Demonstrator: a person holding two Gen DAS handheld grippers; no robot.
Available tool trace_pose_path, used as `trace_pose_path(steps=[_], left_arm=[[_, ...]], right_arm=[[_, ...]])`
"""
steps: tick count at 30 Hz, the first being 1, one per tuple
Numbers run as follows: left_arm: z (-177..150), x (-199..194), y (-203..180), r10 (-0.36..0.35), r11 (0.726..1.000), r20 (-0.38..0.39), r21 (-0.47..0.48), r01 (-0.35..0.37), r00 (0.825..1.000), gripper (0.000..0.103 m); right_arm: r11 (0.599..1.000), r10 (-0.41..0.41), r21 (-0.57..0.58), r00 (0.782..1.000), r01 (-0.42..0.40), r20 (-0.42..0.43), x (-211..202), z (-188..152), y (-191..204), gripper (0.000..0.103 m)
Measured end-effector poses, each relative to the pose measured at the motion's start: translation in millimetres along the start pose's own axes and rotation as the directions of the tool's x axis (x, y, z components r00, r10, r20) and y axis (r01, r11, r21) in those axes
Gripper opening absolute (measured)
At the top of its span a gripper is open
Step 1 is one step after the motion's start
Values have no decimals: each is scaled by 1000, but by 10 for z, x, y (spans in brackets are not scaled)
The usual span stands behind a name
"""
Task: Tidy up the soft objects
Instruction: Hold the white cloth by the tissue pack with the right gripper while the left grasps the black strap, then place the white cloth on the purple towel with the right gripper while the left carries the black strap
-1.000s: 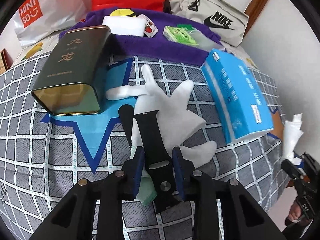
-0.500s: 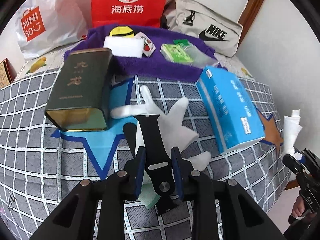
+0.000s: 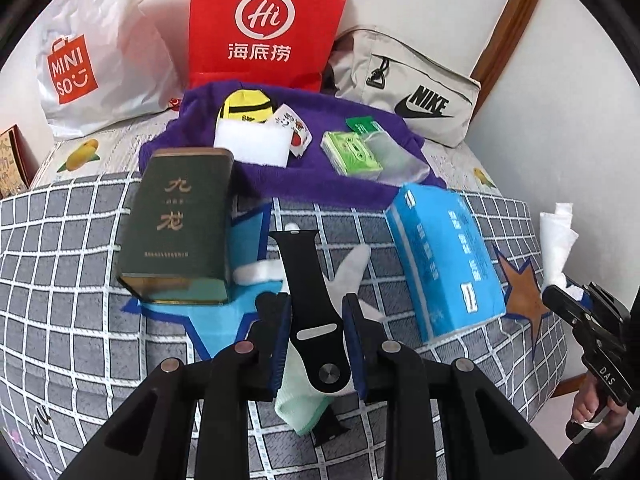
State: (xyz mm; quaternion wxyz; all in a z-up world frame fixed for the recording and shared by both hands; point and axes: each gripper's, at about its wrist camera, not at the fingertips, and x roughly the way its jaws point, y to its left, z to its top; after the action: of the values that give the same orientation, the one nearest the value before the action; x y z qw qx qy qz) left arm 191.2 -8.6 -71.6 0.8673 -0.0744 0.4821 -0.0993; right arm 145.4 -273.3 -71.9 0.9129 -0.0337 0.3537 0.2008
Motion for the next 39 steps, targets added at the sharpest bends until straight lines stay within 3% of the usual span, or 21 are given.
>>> trace_pose_path(steps=[25,39], left_arm=[[846,141,115,-1,1000,58,-4,1,998,25],[1316,449,193,-5,1000,52,16,4,999,25]], right_arm=[[1000,20,-8,1000,-20,-20,689,853,-214,26],[1000,5,-22,998,-6,-64,1242,1209,-346,26]])
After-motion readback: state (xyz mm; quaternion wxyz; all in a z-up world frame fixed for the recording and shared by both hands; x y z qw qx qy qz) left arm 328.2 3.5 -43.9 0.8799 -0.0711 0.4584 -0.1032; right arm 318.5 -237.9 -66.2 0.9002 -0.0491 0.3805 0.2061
